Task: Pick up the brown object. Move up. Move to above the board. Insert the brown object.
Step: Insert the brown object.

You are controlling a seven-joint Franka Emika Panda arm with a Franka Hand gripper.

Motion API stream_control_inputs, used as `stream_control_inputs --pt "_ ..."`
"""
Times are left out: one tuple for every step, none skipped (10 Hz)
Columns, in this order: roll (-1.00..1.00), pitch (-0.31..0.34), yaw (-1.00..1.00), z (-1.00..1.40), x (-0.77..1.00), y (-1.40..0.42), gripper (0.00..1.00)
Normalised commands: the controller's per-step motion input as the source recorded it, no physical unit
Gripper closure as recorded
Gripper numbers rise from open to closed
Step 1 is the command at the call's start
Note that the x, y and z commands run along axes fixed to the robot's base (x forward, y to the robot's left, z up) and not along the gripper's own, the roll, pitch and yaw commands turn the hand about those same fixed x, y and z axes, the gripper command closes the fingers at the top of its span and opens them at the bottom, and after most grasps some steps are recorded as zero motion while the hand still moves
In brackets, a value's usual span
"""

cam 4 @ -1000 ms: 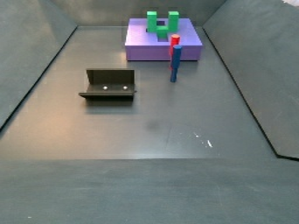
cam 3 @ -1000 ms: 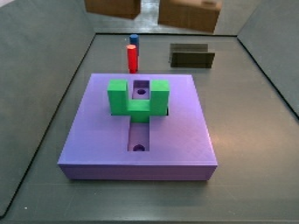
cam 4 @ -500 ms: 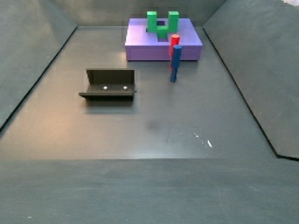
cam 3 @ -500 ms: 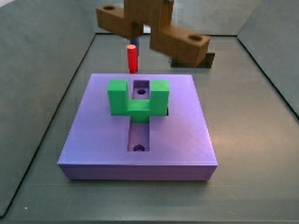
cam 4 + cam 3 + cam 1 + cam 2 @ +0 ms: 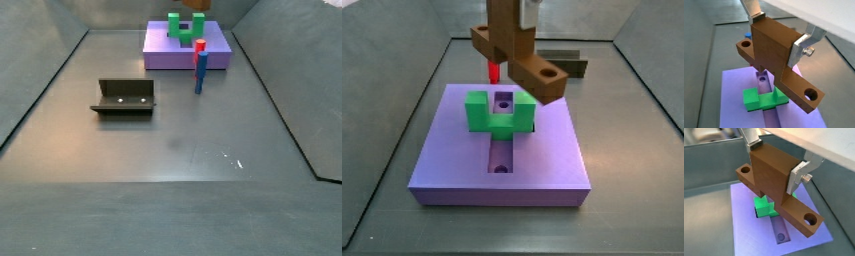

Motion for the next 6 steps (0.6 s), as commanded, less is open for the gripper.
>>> stream_control_inputs --pt "-0.03 -0.039 -1.00 -0.25 0.00 0.00 1.00" --pt "-0.01 -0.031 -1.00 -0.23 0.00 0.00 1.00" --pt "-0.01 -0.027 -1.00 -0.22 0.00 0.00 1.00" --pt "0.00 0.000 -1.00 -0.08 0.00 0.00 1.00" --pt "0.00 0.000 -1.00 0.00 0.00 0.00 1.00" --pt "0.00 0.000 -1.00 0.00 0.00 0.00 1.00"
